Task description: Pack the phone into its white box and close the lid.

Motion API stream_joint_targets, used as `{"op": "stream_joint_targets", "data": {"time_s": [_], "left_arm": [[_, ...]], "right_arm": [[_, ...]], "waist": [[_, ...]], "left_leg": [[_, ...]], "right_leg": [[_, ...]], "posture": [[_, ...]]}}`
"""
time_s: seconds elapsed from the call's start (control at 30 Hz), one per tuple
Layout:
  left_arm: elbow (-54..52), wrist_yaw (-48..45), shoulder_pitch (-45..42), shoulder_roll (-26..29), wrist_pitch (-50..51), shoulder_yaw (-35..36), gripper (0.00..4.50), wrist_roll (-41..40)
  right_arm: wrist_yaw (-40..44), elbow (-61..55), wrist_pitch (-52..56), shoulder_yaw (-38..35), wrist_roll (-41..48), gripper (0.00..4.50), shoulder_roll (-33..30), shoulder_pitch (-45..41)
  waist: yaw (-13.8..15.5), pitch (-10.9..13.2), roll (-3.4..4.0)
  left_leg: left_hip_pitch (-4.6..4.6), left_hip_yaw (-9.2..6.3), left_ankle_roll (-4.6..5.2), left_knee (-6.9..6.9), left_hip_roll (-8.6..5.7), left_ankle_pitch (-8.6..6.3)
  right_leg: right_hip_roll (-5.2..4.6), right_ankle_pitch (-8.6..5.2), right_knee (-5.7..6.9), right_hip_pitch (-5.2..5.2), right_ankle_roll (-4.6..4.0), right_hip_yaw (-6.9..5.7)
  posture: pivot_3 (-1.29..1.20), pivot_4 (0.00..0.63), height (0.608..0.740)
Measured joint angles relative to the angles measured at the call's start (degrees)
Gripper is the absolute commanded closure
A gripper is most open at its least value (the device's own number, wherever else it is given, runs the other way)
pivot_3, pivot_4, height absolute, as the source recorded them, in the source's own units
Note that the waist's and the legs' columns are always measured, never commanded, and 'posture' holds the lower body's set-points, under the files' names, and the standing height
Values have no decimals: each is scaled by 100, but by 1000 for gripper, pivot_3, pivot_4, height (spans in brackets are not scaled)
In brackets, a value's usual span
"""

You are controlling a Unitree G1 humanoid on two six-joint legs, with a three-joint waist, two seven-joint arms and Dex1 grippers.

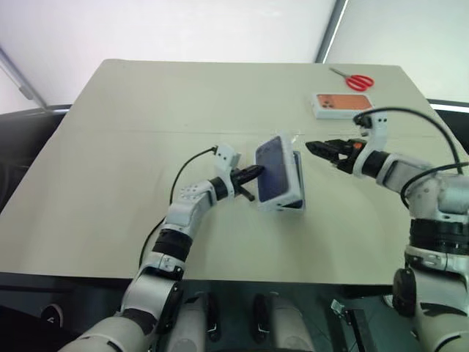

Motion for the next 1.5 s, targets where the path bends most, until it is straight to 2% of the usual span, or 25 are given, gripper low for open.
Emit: {"op": "stream_joint_targets", "data": {"time_s": [0.03, 0.17, 0.4, 0.7, 0.97, 1.5], "left_arm": [[62, -15, -32, -59, -48, -30, 4500, 19], [403, -22, -224, -163, -251, -55, 4500, 96], [354, -26, -245, 90, -250, 78, 4500, 115], [177, 45, 46, 583, -4, 280, 4500, 142], [179, -43, -99, 473, 651, 200, 4500, 119], [1097, -147, -622, 71, 406, 222, 4500, 257]], "right_arm": [[26, 65, -191, 62, -100, 2460, -16, 11], [337, 108, -1450, 775, -918, 4457, -425, 264], [655, 308, -2825, 1516, -1880, 4457, -595, 536], [745, 254, -3123, 1555, -2052, 4457, -489, 675], [932, -314, -3045, 1654, -1991, 4457, -331, 1150], [926, -558, -2851, 1496, -2097, 4457, -583, 1291]], "waist": [[10, 0, 0], [24, 1, -1], [14, 2, -2], [25, 1, -2], [74, 1, -2], [157, 0, -3]], "left_leg": [[0, 0, -1, 0, 0, 1], [-1, 0, -1, 1, -1, 1], [1, 0, -6, 2, 2, 4], [4, 0, -7, 4, 2, 4], [6, -2, -5, 11, 1, 3], [18, -5, 1, 18, -3, 0]], "right_leg": [[0, 0, 0, 0, 0, 0], [-2, -1, -2, 1, 1, 0], [-1, 0, 0, 1, 1, -1], [-2, 0, 0, 6, 0, -1], [-3, 0, 0, 14, 1, -4], [-8, 0, -1, 30, 1, -5]], "posture": [[0, 150, 738], [0, 150, 738], [0, 150, 738], [0, 150, 738], [0, 150, 738], [0, 150, 738]]}}
